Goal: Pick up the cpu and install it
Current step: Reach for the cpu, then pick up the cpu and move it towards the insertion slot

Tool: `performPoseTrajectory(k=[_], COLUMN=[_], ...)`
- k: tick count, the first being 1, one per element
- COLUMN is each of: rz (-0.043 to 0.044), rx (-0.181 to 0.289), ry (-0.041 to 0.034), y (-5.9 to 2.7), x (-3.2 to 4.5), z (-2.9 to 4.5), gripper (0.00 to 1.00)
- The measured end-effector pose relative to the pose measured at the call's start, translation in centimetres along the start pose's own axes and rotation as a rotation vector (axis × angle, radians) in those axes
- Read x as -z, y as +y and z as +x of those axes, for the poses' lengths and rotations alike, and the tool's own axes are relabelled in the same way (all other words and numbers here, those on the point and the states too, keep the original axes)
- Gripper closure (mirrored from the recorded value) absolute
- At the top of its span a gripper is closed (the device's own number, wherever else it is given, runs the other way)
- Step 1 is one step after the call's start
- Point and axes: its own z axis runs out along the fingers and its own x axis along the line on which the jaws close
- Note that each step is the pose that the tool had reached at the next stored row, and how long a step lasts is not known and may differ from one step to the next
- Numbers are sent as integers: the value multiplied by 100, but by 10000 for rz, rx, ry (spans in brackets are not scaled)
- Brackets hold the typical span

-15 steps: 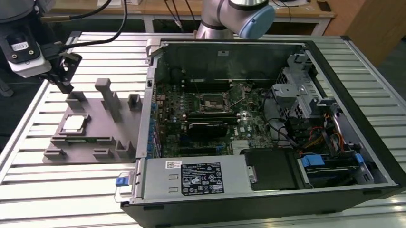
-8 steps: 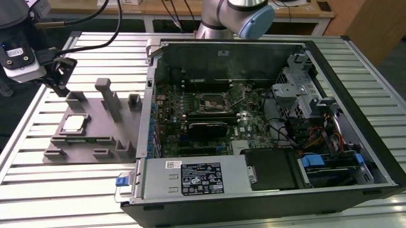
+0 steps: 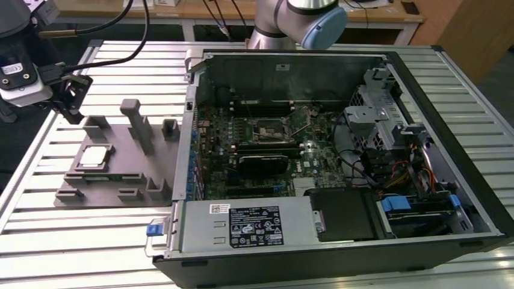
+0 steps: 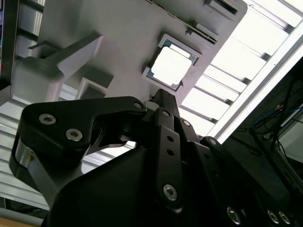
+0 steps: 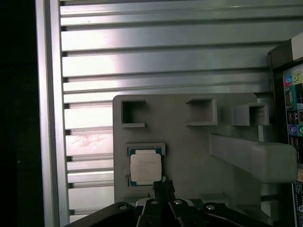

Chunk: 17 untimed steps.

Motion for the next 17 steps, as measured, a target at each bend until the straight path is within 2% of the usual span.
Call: performPoseTrajectory(k=[7, 17], rz=[0, 0], rx=[-1, 0], ry=[0, 0], y=[-1, -5], x=[-11, -74], z=[8, 18], gripper=[89, 89])
